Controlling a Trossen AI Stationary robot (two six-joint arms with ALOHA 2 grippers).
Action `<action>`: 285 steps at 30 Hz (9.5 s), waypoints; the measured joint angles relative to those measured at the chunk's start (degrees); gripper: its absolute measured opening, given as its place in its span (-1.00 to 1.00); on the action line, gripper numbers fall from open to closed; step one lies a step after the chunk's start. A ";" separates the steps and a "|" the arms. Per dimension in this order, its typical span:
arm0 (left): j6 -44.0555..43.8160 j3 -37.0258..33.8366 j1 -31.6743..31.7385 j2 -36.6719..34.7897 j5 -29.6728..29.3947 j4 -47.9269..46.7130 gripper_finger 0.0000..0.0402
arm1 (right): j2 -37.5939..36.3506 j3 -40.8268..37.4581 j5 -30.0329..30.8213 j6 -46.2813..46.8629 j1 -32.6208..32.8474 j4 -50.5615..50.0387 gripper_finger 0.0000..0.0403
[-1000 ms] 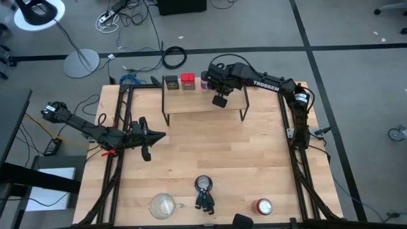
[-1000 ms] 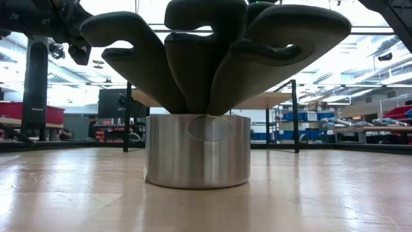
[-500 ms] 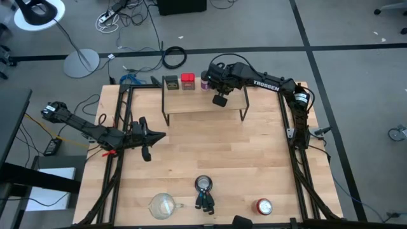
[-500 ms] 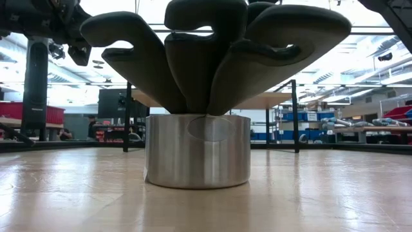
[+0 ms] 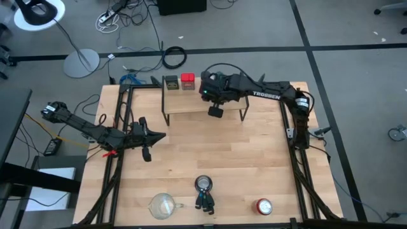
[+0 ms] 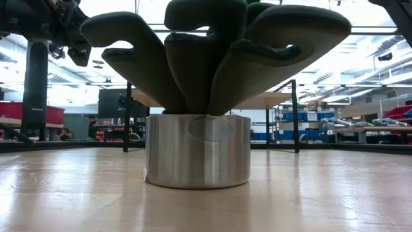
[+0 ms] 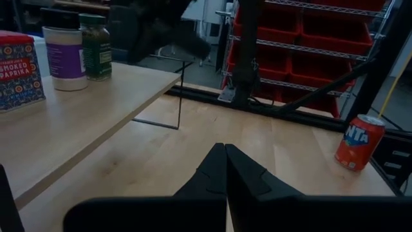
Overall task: Shelf spices
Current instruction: Return to Home Position
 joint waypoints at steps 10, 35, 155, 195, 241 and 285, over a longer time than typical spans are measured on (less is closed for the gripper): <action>2.70 0.00 0.00 -0.07 -0.02 2.43 -0.99 | -13.42 0.00 1.23 -3.76 12.03 8.80 -1.00; 10.50 0.00 -2.57 -9.67 -2.75 7.74 -0.99 | -49.25 -33.71 37.94 25.17 53.65 -1.15 -1.00; 13.29 -12.52 -5.99 -31.19 -13.95 -12.31 -1.00 | -103.08 -110.42 -37.95 3.17 -10.69 80.22 -1.00; 15.21 -12.55 -5.99 -31.19 -20.72 -13.18 -0.98 | -103.06 -110.51 -34.10 5.11 -10.74 75.10 -0.94; 14.09 -12.55 -5.69 -27.53 -10.73 -12.05 -0.99 | -102.84 -110.55 -34.11 1.49 -10.75 70.09 -0.97; 14.34 -12.55 18.38 -26.69 17.09 -12.13 -0.92 | -102.84 -110.55 -34.11 0.50 -10.74 70.46 -0.93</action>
